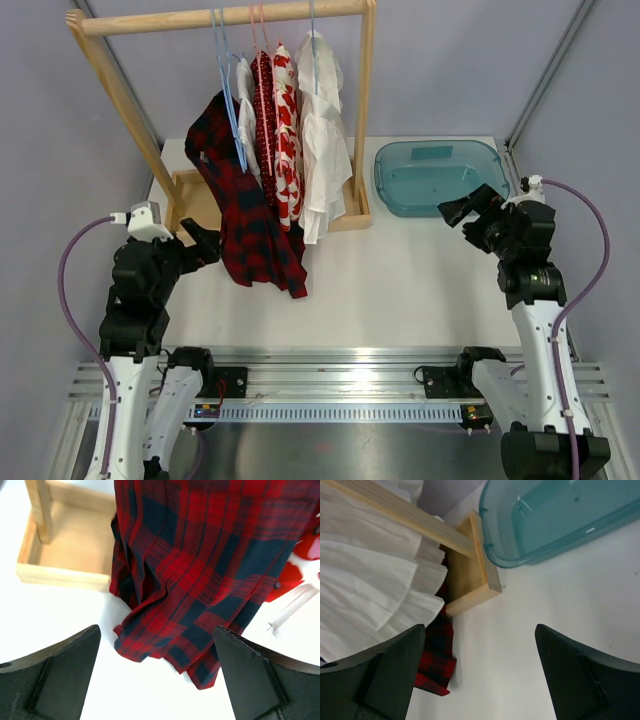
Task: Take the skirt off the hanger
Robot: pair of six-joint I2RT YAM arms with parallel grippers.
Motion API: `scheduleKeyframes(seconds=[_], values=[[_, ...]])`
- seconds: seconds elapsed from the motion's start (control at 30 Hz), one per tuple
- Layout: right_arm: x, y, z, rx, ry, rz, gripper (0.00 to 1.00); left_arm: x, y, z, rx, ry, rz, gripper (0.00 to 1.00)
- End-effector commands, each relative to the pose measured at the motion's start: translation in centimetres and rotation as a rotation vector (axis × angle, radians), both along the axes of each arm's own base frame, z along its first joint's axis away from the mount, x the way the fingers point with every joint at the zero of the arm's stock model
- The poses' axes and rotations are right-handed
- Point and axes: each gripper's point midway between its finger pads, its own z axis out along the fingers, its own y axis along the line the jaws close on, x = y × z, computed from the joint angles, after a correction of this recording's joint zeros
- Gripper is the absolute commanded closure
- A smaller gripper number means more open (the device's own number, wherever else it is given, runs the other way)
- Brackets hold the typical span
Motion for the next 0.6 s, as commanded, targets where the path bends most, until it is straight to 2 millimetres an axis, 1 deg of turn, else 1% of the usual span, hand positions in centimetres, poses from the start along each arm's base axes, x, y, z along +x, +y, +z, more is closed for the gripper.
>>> scheduleKeyframes(seconds=[0.0,0.03,0.07,0.13,0.17,0.23,0.27,0.3,0.33,0.37,0.4,0.43,0.47,0.5,0.53,0.57], values=[[-0.3,0.8,4.5,-0.005,-0.123,0.050,0.01,-0.6,0.9,2.4,0.045,-0.053,0.026,0.01],[-0.5,0.9,5.2,-0.008,-0.144,0.056,0.01,-0.6,0.8,1.9,0.053,-0.042,0.019,0.01],[-0.8,1.0,7.0,-0.006,-0.188,0.062,0.01,-0.8,0.8,1.8,0.061,-0.050,0.011,0.01],[-1.3,1.7,9.3,0.004,-0.255,0.099,0.01,-0.6,1.0,1.4,0.065,-0.053,0.022,0.01],[-1.7,2.5,11.6,0.014,-0.308,0.143,0.01,-0.6,0.9,1.7,0.062,-0.060,0.022,0.01],[-2.0,3.2,13.6,0.026,-0.340,0.183,0.01,-0.1,0.6,2.5,0.065,-0.068,0.000,0.01],[-2.6,3.6,15.6,0.033,-0.375,0.209,0.00,0.2,0.6,4.2,0.064,-0.095,0.001,0.01],[-2.8,3.8,16.4,0.035,-0.385,0.220,0.01,1.2,0.6,4.6,0.066,-0.072,0.003,0.01],[-3.0,4.1,17.0,0.039,-0.394,0.240,0.01,1.8,0.6,5.4,0.068,-0.068,0.008,0.01],[-3.5,4.2,17.7,0.036,-0.399,0.246,0.01,2.1,0.7,8.6,0.064,-0.123,0.011,0.01],[-3.7,4.2,17.8,0.032,-0.395,0.249,0.01,2.6,0.7,9.7,0.064,-0.129,0.015,0.02],[-4.3,4.3,18.1,0.025,-0.406,0.257,0.01,4.5,0.5,9.6,0.065,-0.088,0.011,0.03],[-4.7,4.3,17.8,0.014,-0.399,0.261,0.01,5.1,0.4,11.3,0.064,-0.107,0.008,0.04],[-5.0,4.2,17.5,0.006,-0.397,0.253,0.00,5.6,0.2,14.4,0.059,-0.156,0.006,0.06],[-5.8,4.2,17.5,-0.003,-0.410,0.250,0.00,7.3,0.3,14.9,0.065,-0.133,0.024,0.07],[-5.8,3.9,16.5,-0.020,-0.392,0.238,0.01,8.3,0.4,15.6,0.066,-0.131,0.035,0.07]])
